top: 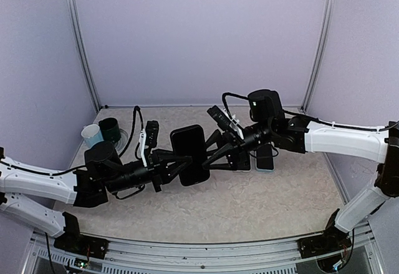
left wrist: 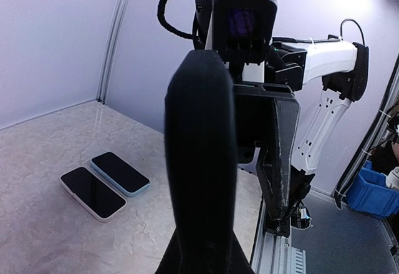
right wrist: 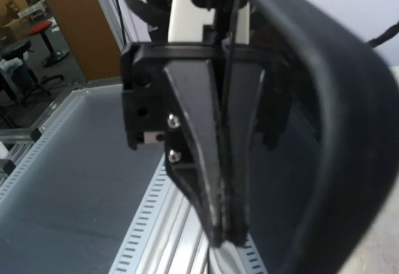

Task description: Put the phone into the phone case

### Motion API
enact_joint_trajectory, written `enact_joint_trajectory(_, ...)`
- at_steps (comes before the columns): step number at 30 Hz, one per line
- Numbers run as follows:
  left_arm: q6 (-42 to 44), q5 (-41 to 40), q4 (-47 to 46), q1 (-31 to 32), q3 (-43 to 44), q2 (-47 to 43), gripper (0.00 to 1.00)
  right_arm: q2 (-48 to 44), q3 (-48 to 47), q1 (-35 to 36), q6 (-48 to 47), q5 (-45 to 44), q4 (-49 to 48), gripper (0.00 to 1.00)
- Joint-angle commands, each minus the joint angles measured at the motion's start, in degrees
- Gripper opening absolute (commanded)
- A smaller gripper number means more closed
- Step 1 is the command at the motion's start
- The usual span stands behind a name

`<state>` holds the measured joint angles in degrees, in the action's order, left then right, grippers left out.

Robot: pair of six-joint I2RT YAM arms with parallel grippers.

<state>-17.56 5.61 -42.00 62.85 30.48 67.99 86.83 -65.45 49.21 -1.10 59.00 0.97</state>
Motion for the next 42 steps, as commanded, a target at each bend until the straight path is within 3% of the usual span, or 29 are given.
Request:
enact_joint_trajectory(1, 2.0, -0.3, -3.7, 1.2, 2.4, -2.1, 0.00, -2.1, 3.0, 0.5, -3.4, 0.3, 1.1, 0.53)
enact_joint_trajectory(8, 2.7, 0.7, -3.6, 1.5, 4.1, -1.3, 0.00, -4.0, 11.3, 1.2, -0.3, -1.2, -7.5, 0.51)
enact_joint_trajectory(13, 2.6, -0.1, -4.4, 1.7, 4.3, -0.8, 0.00, -4.4, 13.0, 1.2, 0.8, -2.0, -9.7, 0.40)
enact_joint_trajectory(16, 2.4, 0.3, -4.2, 2.0, 4.6, 0.5, 0.00, -4.4, 13.2, 1.2, 1.0, -4.3, -10.1, 0.27)
enact_joint_trajectory(20, 1.8, 0.4, -4.1, 2.2, 4.3, 1.5, 0.00, -4.6, 12.6, 1.2, 1.0, -3.5, -10.5, 0.38)
enact_joint_trajectory(21, 1.9, 0.2, -4.0, 2.3, 4.2, 1.4, 0.00, -4.6, 12.6, 1.3, 1.0, -3.6, -10.7, 0.33)
enact_joint_trajectory(23, 2.0, -0.4, -4.2, 2.3, 4.2, 0.9, 0.00, -4.5, 12.6, 1.2, 1.0, -3.6, -11.0, 0.06)
enact_joint_trajectory(24, 2.1, -0.5, -4.3, 2.3, 4.2, 0.9, 0.00, -4.4, 12.2, 1.2, 1.8, -3.4, -10.9, 0.00)
enact_joint_trajectory(37, 3.6, -0.2, -2.7, 2.6, 4.4, 1.5, 0.00, -8.3, 12.5, 1.2, 1.7, -5.9, -8.8, 0.00)
enact_joint_trajectory(38, 3.8, -0.2, -2.3, 2.6, 4.7, 2.0, 0.03, -8.4, 12.5, 1.2, 1.7, -6.2, -9.0, 0.00)
enact_joint_trajectory(42, 5.8, 2.0, -1.4, 2.6, 5.8, 4.3, 0.37, -9.3, 12.8, 1.2, 1.7, -6.6, -9.7, 0.00)
